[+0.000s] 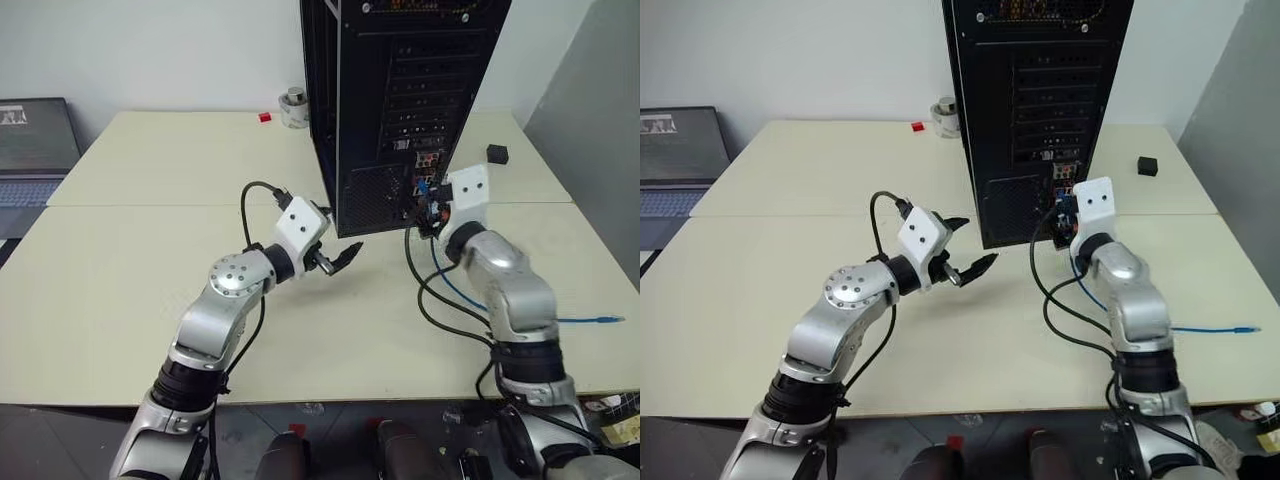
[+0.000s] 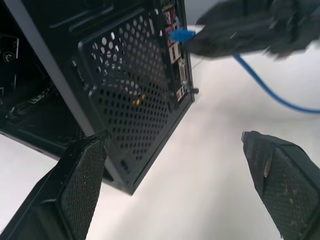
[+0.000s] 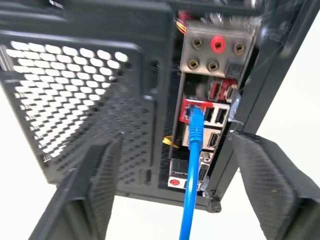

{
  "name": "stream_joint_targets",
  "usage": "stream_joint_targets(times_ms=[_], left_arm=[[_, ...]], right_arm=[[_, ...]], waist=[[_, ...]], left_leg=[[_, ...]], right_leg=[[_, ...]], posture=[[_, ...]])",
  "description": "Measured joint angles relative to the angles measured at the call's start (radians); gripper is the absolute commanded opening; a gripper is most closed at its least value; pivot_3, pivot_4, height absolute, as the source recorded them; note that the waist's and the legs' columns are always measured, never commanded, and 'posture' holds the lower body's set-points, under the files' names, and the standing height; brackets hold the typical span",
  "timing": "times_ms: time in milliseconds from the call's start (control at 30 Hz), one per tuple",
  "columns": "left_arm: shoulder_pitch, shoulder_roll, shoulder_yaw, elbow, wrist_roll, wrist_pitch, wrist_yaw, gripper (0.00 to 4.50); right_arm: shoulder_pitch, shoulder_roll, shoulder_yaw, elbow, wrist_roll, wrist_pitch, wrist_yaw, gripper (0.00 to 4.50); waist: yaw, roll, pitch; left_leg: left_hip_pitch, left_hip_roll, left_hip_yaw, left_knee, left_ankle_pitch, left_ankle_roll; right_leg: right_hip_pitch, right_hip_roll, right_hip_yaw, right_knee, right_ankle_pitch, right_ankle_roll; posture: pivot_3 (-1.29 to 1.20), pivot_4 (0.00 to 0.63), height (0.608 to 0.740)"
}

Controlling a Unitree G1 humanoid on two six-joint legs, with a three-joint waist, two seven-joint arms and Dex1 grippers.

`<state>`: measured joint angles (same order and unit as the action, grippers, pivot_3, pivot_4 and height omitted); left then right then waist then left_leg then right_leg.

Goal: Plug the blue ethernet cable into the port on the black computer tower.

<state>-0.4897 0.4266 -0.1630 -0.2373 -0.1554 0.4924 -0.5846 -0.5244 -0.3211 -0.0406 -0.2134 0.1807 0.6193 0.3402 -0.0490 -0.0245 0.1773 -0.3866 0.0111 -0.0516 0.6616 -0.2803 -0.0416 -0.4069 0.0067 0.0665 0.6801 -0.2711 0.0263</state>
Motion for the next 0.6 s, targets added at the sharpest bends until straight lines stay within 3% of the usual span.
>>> stream_joint_targets(times_ms=[267,600], left_arm=[[-0.01,0.06,0.039,0.05,-0.004,-0.051,-0.077,4.48],[-0.025,0.086,0.094,0.087,-0.045,-0.079,-0.127,4.48]], right_arm=[[0.078,-0.203,-0.104,-0.097,0.131,0.004,0.202,4.45],[0.066,-0.311,-0.174,-0.058,0.207,0.003,0.294,4.45]], waist=[[0.0,0.0,0.0],[0.002,-0.001,0.001]], left_leg=[[0.0,0.0,0.001,0.0,0.0,0.0],[0.0,0.0,0.001,0.0,0.0,0.0]], right_leg=[[0.0,0.0,0.0,0.0,0.0,0.0],[0.0,0.0,0.0,0.0,0.0,0.0]], posture=[[0.0,0.15,0.74],[0.0,0.15,0.74]])
